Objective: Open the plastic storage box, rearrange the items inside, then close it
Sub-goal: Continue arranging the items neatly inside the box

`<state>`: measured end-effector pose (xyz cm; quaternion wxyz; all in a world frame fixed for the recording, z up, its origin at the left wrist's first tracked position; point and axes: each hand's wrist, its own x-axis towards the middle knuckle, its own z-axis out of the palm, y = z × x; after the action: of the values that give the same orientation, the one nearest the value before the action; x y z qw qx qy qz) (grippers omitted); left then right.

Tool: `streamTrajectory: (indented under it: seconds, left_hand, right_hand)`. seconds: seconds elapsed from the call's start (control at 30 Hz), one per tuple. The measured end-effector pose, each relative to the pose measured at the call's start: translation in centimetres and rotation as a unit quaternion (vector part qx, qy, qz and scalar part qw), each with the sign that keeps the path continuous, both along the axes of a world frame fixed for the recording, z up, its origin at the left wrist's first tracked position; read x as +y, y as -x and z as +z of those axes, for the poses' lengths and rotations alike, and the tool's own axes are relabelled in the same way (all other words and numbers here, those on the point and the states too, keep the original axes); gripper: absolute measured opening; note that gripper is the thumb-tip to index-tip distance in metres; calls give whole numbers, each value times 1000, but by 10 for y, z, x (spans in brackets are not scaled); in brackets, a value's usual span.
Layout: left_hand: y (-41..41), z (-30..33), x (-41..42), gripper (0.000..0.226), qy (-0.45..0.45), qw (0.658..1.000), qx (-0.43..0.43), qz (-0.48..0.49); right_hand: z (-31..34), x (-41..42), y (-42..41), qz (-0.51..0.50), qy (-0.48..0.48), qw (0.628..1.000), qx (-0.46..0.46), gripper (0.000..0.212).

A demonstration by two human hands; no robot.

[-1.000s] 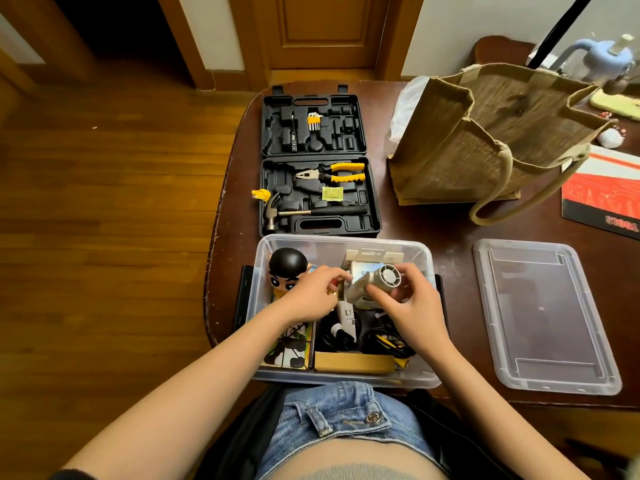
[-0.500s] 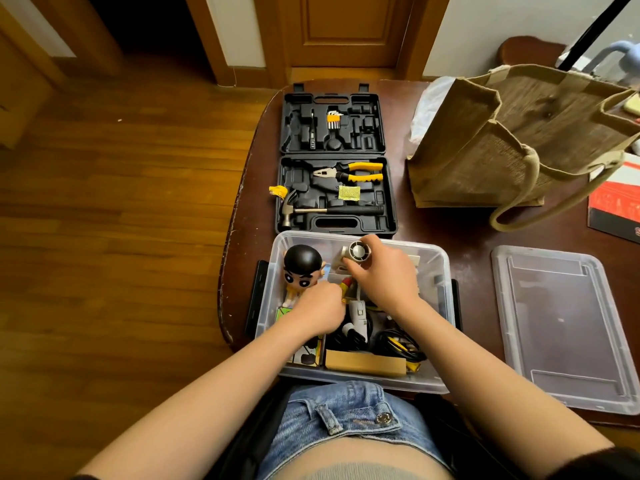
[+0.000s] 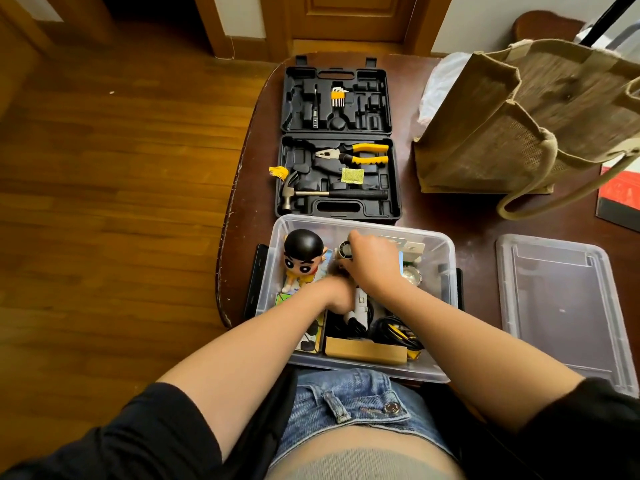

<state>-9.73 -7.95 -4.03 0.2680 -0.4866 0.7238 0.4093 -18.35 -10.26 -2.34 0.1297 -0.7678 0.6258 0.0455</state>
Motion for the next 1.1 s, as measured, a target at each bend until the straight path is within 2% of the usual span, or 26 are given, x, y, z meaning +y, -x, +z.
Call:
streamTrajectory:
  seconds: [0.17, 0.33, 0.5, 0.6, 0.7, 0.87, 0.93, 1.03, 1.1]
  left_hand:
    - [-10, 0, -2, 27, -17, 999, 35, 18]
    - [-9, -1, 1, 20, 0, 997, 62, 51]
    - [-13, -2, 0, 22, 33, 983, 91, 154]
    - [-18, -2, 0, 31, 65, 971, 102, 204]
    - [-20, -1, 0, 36, 82, 968, 103, 214]
    - [-18, 1, 4, 38, 79, 968, 102, 217]
    - [-18, 1, 6, 34, 82, 969, 90, 213]
    - [-16, 4, 6, 32, 80, 972, 79, 205]
    - [-14, 5, 5, 30, 84, 969, 76, 220]
  right_hand:
    - [-9, 0, -4, 7, -5, 1000, 5, 30]
    - [-10, 7, 0, -55, -2, 997, -62, 38]
    - [0, 18, 10, -87, 13, 987, -138, 36]
    - [13, 30, 30, -84, 73, 971, -212, 21]
    - [23, 45, 56, -104, 97, 960, -241, 6]
    - [24, 69, 88, -148, 25, 969, -194, 7]
    - [21, 74, 92, -141, -36, 976, -160, 13]
    - [14, 77, 85, -123, -145, 968, -162, 21]
    - [7, 76, 73, -112, -178, 966, -148, 23]
